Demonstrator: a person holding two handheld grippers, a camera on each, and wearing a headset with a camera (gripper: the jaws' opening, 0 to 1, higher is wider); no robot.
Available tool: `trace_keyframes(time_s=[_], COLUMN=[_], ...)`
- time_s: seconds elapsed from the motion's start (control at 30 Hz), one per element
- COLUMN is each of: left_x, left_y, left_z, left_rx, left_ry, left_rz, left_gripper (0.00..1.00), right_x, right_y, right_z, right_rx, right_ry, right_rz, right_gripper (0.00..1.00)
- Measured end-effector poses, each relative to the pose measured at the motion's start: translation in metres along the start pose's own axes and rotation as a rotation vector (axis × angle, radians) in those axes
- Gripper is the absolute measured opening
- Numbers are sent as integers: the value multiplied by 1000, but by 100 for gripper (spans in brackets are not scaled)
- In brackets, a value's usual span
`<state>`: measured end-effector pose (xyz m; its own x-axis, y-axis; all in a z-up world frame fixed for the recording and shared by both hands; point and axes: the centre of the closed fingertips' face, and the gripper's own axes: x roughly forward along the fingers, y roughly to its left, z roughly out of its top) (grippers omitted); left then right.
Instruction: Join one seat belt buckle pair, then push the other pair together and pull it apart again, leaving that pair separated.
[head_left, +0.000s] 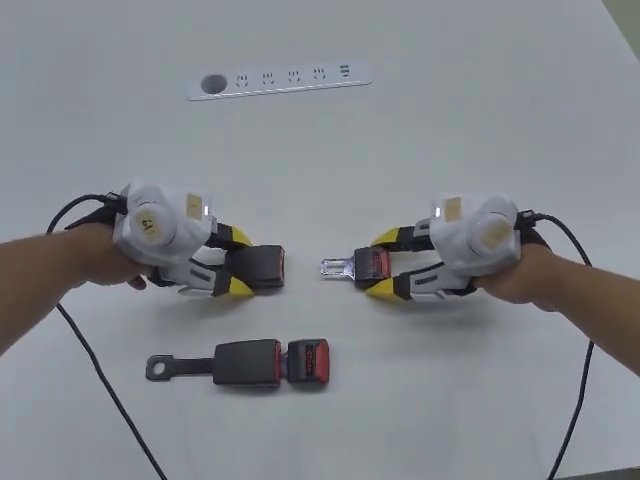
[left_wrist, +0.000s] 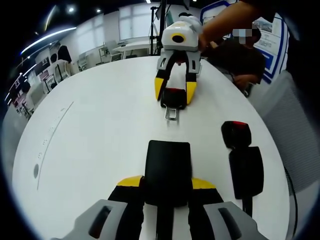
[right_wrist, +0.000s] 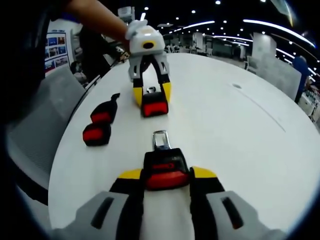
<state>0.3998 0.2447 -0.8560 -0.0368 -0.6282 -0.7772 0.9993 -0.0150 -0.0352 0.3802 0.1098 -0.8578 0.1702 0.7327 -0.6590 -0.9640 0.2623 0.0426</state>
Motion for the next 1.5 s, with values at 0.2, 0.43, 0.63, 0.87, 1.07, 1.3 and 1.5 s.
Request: trace_keyframes(time_s=[0.2,0.43,0.63,0.87,1.07,1.3,1.5], left_x=[0,-1,-1,-1,-1,-1,-1], left_y=[0,0,-1,-1,-1,-2,-1], left_z=[0,0,0,0,0,0,1], left_rx=[0,2,-1,-2,-4,-6,-25], left_ry=[2,6,9,13,17,19,20], left_rz=[0,0,1,1,1,-1,5], left_gripper=[34,34,34,35,35,35,35], right_x=[-10,-20,-27,-36,-41,-44,-43], right_y=[0,-1,0,2,1,-2,-4], right_z=[-7,-15,-20,-24,-28,-30,-33], right_rx=[3,12,15,19,27,33,40], right_ry=[3,1,1,4,4,1,-10], right_rz=[-5,-12,-12,-12,-17,-18,-27], right_gripper=[35,35,35,36,36,36,36])
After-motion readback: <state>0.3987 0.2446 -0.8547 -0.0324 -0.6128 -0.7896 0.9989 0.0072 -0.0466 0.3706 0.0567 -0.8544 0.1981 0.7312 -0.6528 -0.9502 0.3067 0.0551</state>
